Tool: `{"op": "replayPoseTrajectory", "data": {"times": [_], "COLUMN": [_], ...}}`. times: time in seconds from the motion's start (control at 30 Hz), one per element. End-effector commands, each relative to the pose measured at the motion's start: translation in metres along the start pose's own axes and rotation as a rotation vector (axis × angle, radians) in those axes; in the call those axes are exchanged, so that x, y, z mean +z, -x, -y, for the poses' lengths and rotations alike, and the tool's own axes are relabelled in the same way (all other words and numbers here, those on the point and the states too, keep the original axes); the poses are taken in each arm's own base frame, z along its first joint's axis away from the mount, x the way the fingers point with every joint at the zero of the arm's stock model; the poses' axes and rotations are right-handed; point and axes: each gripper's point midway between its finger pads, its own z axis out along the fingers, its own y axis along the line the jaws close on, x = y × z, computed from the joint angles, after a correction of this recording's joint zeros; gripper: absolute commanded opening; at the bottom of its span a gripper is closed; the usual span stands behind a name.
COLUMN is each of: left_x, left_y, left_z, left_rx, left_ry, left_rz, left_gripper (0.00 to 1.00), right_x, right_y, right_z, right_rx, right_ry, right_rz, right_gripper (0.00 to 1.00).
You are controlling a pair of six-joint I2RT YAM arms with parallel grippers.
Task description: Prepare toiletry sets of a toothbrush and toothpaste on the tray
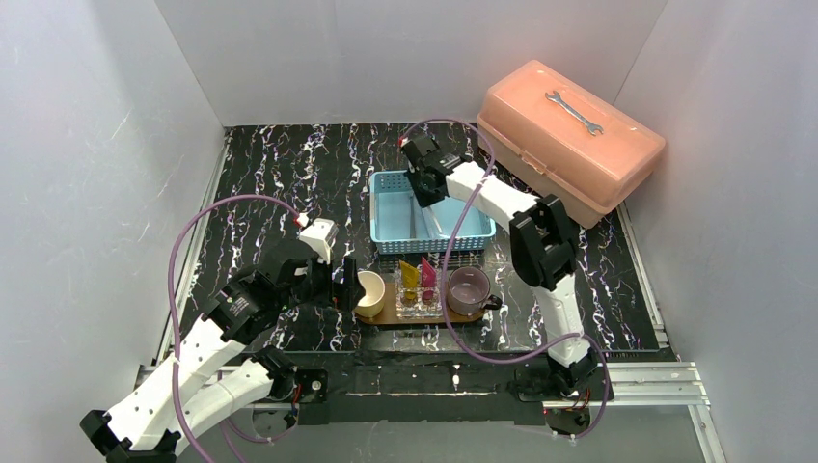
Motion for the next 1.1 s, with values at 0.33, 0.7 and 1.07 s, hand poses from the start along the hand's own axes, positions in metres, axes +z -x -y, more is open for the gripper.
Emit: {"op": "replayPoseTrajectory", "data": {"times": [0.33, 0.7, 1.07], "left_x": [-0.008, -0.021, -0.036], "left_y": [0.016, 0.054, 0.097], "left_z": [0.005, 0.039, 0.091], "left_rx": [-0.007, -0.041, -0.104], "left_ry": [-0.008, -0.119, -0.339], "left_rz": [0.031, 0.066, 0.126], "left_gripper": [0.99, 0.99, 0.99], "right_x": [-0.097, -0.188, -0.292], "right_y": [0.061, 0.085, 0.081], "right_z": [0.009, -0.014, -0.063], "right_rx": [0.031, 0.090, 0.195], "right_ry": [0.038, 0.257, 0.694], "right_rz": [0.250, 0.446, 0.647], "right_gripper": [0.01, 0.01, 0.01]}}
